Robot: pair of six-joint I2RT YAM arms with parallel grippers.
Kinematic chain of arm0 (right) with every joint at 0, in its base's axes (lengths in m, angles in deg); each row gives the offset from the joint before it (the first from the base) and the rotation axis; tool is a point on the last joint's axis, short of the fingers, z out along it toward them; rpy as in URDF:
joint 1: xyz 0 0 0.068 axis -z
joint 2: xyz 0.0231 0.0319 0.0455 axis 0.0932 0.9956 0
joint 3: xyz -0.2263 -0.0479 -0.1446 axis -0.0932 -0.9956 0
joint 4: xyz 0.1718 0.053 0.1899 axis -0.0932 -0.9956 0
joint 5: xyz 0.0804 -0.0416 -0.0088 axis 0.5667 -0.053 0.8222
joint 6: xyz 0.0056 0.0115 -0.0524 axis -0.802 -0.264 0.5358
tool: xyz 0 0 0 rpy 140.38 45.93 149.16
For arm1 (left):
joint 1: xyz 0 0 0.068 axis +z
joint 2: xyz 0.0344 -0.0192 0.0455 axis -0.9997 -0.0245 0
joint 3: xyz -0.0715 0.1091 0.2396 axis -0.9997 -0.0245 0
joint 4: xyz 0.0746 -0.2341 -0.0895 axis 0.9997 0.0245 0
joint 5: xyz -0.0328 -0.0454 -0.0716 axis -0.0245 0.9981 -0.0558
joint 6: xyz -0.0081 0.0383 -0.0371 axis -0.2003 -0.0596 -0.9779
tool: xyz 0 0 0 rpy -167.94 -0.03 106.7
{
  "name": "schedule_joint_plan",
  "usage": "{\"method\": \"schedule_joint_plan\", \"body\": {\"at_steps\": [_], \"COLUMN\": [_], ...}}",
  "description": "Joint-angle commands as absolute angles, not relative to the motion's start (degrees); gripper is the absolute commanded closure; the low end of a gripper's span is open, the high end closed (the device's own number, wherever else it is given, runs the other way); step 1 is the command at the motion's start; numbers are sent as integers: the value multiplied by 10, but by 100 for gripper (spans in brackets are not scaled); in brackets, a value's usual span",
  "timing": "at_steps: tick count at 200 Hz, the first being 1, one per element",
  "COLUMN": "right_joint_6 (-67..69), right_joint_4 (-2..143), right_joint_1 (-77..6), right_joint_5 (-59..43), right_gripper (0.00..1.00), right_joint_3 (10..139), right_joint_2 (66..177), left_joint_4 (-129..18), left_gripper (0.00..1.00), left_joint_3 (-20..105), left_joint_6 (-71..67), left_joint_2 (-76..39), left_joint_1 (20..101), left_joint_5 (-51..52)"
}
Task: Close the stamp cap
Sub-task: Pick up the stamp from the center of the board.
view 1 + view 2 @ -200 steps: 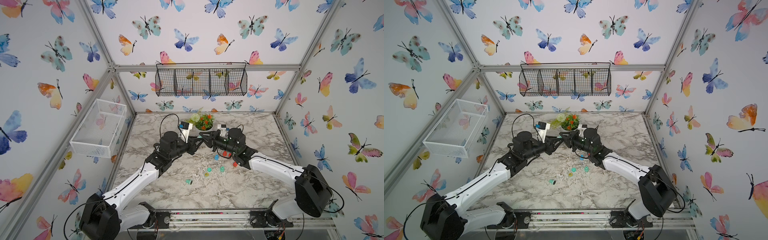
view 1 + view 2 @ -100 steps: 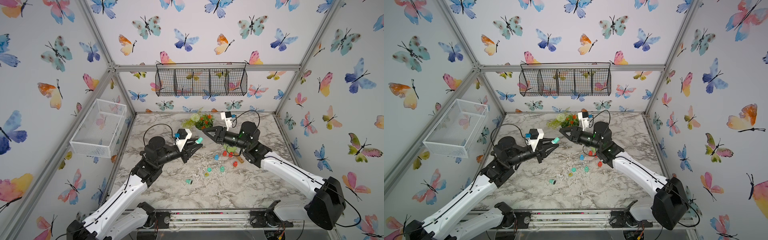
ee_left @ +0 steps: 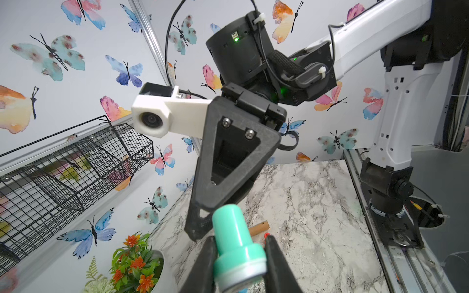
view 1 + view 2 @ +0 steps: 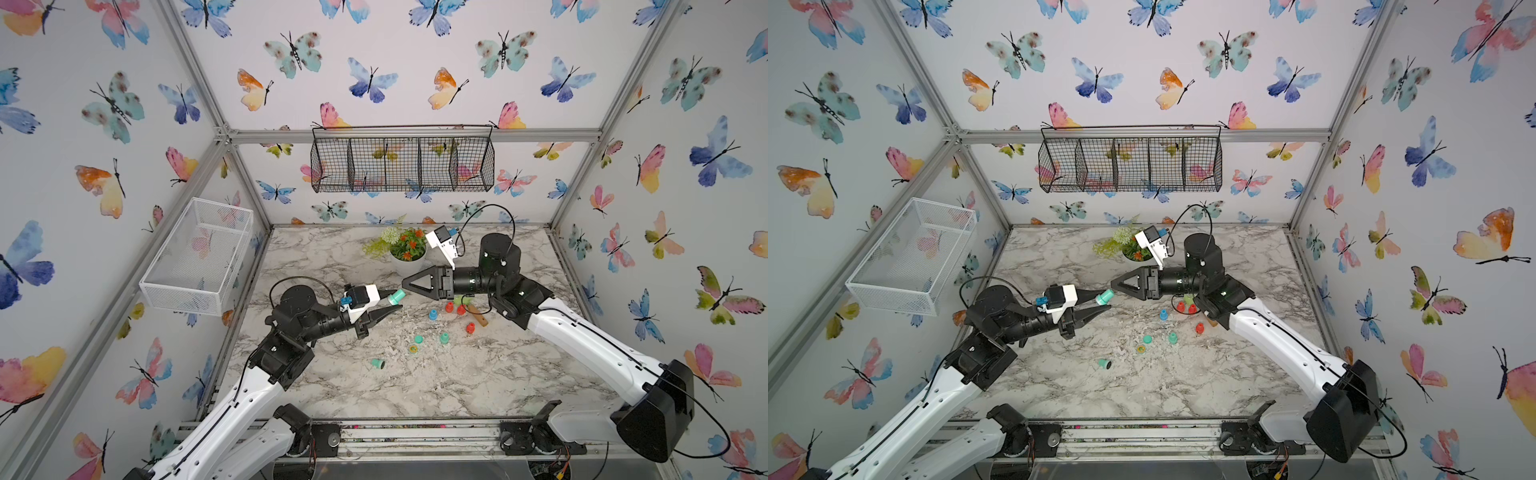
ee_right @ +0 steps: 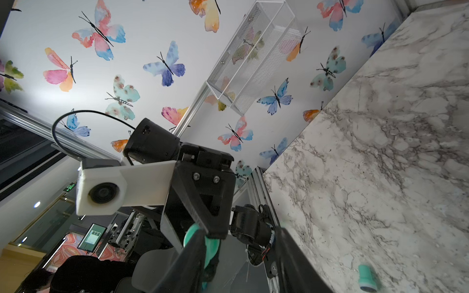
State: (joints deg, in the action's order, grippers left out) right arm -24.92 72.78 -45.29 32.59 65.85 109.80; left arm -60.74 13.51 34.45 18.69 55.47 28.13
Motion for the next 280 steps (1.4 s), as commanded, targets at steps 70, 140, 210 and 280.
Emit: {"method": "schedule_joint_plan", "body": {"at_steps": [70,140,210,280], "right_joint_6": [-194,-172,-193,-192], "right_joint_4": [631,571,591,595], "right_joint_1": [-454,-454,-454,-454], "right_joint_5": [372,388,424,443], "right_gripper": [57,64,71,70], "right_joint_3": [705,713,702,695], "right_joint_2": [1101,1129,1138,1142], "left_joint_4": [-574,-575,-574,-574], "left_gripper": [92,92,92,92], "left_joint_3": [143,155,166,168], "left_joint_6": [379,380,385,385], "left_joint_2": [159,148,133,125], "left_joint_1": [551,550,543,540], "left_joint_5": [308,309,301,295]}}
